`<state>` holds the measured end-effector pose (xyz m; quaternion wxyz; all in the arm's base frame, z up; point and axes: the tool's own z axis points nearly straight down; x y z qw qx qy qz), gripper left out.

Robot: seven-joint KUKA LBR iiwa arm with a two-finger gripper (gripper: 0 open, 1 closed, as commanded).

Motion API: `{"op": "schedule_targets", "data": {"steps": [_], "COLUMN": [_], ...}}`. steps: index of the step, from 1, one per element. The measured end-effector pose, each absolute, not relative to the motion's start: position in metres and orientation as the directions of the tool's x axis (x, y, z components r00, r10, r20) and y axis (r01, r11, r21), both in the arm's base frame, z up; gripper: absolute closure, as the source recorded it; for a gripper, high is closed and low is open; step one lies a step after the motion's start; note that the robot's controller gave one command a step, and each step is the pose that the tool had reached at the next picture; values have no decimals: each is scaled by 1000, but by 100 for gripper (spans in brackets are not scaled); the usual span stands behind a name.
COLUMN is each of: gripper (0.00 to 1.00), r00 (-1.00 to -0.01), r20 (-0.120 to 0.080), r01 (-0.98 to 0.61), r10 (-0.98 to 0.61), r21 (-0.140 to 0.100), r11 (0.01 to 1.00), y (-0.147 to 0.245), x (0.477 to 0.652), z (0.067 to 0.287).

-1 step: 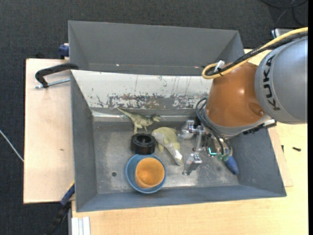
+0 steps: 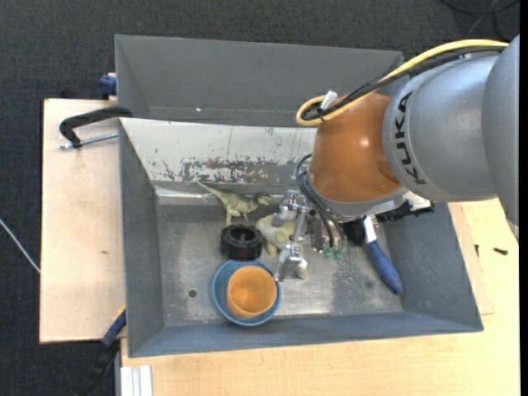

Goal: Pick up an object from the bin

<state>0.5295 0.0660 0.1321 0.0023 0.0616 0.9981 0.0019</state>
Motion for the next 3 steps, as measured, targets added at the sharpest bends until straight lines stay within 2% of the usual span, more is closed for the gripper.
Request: {"op": "schedule_targets", "data": {"steps": [1, 2, 3], "gripper": [0, 100, 100], "r00": [-972, -972, -968], "r20": [-4, -2, -9], "r01": [234, 234, 251], "r10": [234, 234, 251], "r21": [4, 4, 8], "r11": [972, 972, 968], "y": [109, 108, 148], "x": [542, 541, 528], "z": [85, 85, 185]}}
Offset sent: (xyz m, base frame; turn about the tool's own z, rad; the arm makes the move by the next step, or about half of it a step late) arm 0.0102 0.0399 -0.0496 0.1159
